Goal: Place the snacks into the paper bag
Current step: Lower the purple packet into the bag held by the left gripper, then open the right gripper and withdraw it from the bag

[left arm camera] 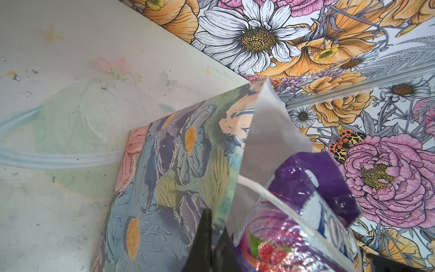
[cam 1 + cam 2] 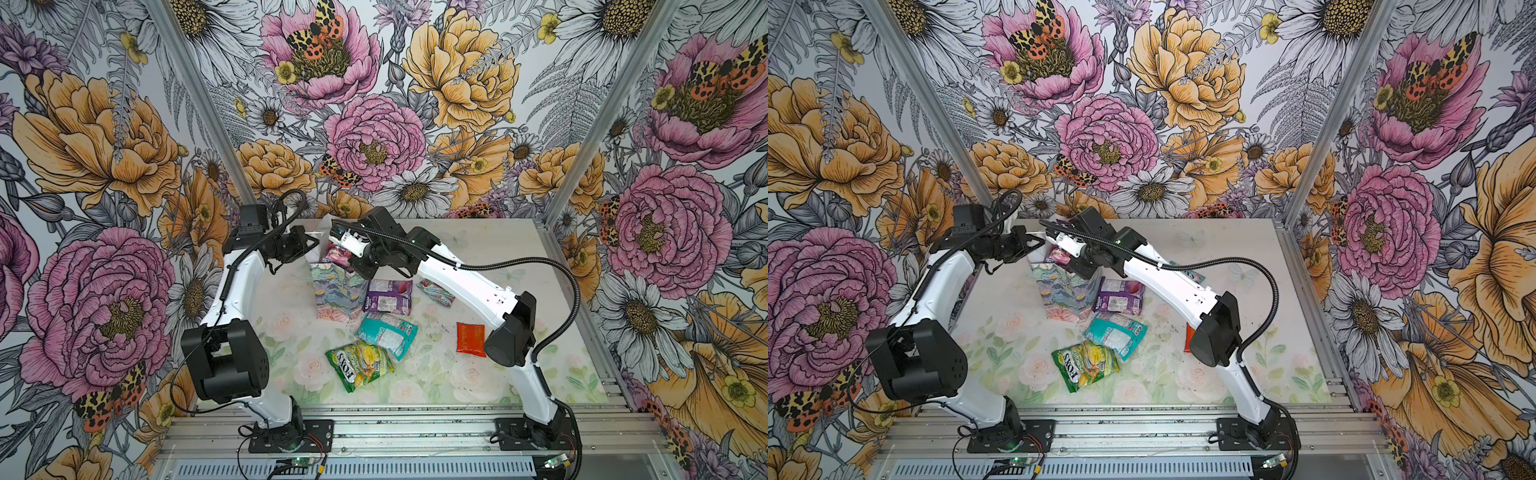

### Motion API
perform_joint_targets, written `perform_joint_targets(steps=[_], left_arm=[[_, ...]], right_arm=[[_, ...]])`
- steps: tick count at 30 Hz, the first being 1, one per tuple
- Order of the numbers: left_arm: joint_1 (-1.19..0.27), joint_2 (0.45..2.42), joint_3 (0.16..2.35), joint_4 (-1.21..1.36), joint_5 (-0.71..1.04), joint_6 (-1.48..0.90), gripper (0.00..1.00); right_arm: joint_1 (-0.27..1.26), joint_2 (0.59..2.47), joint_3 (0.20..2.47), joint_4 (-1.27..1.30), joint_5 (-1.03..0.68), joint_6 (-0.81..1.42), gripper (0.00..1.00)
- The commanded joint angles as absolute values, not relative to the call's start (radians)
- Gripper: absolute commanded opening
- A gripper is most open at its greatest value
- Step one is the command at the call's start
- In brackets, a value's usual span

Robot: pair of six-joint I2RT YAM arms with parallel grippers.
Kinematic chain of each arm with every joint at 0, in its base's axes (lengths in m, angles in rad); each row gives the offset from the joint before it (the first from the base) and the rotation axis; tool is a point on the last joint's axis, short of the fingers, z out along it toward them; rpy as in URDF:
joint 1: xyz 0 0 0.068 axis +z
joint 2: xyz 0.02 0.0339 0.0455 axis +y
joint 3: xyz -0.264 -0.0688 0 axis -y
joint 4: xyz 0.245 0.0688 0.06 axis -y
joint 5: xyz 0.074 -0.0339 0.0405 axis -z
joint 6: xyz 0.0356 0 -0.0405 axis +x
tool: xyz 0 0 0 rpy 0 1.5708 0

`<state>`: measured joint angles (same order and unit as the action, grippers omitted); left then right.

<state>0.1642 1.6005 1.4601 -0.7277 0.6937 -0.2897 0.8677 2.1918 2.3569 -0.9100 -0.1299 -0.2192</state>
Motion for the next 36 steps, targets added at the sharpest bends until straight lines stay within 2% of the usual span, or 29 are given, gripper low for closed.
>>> perform_joint_targets(steps=[1,4,9,11,17,28,32,36], left_arm=[[0.173,1.578,1.456,-0.726,0.724,-0.295,0.00],[0.173,1.578,1.454,-0.726,0.725,-0.294,0.00],[0.176,1.576,1.453,-0.726,0.726,-0.294,0.00],[0.178,1.575,1.453,-0.726,0.725,-0.293,0.00],[0.179,1.575,1.452,-0.726,0.727,-0.295,0.00],[0.182,1.574,1.448,-0.726,0.722,-0.293,0.00],[0.181,1.574,1.445,-0.726,0.720,-0.292,0.00],[0.182,1.574,1.443,-0.726,0.716,-0.290,0.00]], right_arm=[[0.875,2.159,2.360,-0.906,-0.153,-0.219,0.00],[0.874,2.160,2.370,-0.905,-0.148,-0.203,0.06],[0.874,2.166,2.421,-0.904,-0.121,-0.172,0.34],[0.873,2.169,2.444,-0.904,-0.121,-0.158,0.40],[0.873,2.179,2.526,-0.902,-0.094,-0.106,0.50],[0.821,2.136,2.636,-0.897,-0.093,0.075,0.61],[0.760,2.071,2.548,-0.867,-0.110,0.161,0.68],[0.725,1.960,2.346,-0.770,-0.122,0.195,0.85]])
